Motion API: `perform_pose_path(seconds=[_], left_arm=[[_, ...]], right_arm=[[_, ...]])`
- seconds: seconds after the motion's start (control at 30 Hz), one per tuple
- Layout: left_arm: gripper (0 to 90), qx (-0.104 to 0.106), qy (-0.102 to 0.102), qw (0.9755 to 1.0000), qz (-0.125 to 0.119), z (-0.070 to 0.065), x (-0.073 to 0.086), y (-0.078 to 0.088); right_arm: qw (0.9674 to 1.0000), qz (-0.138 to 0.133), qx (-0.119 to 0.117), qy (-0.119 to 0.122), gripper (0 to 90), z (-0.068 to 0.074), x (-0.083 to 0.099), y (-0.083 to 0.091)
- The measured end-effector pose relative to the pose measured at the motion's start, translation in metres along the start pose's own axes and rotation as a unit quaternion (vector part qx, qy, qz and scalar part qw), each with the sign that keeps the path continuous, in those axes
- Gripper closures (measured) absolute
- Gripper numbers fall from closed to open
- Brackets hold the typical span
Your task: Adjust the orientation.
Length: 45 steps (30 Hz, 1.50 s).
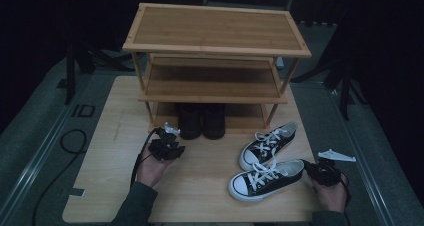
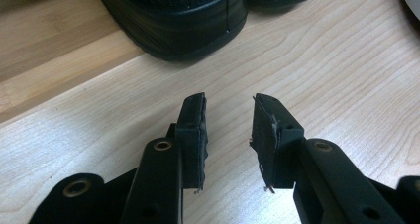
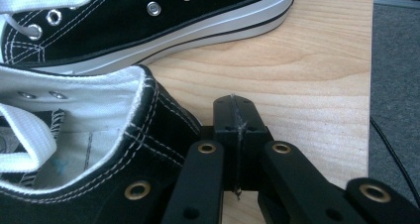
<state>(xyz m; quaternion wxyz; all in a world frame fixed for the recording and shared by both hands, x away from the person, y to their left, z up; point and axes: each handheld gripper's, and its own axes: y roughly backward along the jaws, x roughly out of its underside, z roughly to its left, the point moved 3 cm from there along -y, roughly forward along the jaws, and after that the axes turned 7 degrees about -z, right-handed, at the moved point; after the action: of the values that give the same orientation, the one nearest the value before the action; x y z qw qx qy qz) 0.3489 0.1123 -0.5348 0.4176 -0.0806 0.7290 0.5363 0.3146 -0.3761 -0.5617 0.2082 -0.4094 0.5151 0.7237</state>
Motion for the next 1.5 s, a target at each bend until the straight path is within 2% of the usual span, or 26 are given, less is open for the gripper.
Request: perform_pose_path(seconds=[0.37, 0.5, 0.7, 0.93, 1.13, 1.17, 1.27, 1.37, 1.5], left_arm=[[66.7, 0.003, -0.006, 1.0000, -0.001, -0.004, -0.002, 0.000], [66.7, 0.006, -0.009, 0.9999, 0.002, -0.006, -0.002, -0.002], [66.8, 0.005, -0.011, 0.9999, -0.001, -0.008, -0.004, 0.000], [66.8, 0.006, -0.009, 0.9999, 0.001, -0.008, -0.003, 0.001], [66.8, 0.007, -0.011, 0.9999, 0.002, -0.008, -0.003, 0.000], [66.8, 0.007, -0.012, 0.9999, 0.004, -0.009, -0.003, -0.001], [66.8, 0.008, -0.012, 0.9999, 0.004, -0.010, -0.003, -0.001], [66.8, 0.008, -0.012, 0.9999, 0.003, -0.009, -0.003, 0.000], [66.8, 0.006, -0.010, 0.9999, 0.001, -0.007, -0.003, 0.002]], right_arm=[[0.9998, 0.016, -0.013, 0.002, 90.0, 0.004, 0.005, 0.009], [0.9992, 0.024, -0.030, 0.005, 90.0, 0.011, 0.006, 0.009], [0.9992, 0.024, -0.031, 0.002, 89.6, 0.009, 0.010, 0.012], [0.9991, 0.028, -0.030, 0.010, 90.0, 0.012, 0.013, 0.019], [0.9983, 0.037, -0.041, 0.017, 90.0, 0.015, 0.015, 0.024], [0.9973, 0.046, -0.055, 0.017, 90.0, 0.019, 0.017, 0.026], [0.9960, 0.052, -0.069, 0.025, 90.0, 0.024, 0.018, 0.028], [0.9964, 0.046, -0.068, 0.021, 89.8, 0.023, 0.020, 0.028], [0.9962, 0.056, -0.063, 0.023, 90.0, 0.023, 0.026, 0.028]])
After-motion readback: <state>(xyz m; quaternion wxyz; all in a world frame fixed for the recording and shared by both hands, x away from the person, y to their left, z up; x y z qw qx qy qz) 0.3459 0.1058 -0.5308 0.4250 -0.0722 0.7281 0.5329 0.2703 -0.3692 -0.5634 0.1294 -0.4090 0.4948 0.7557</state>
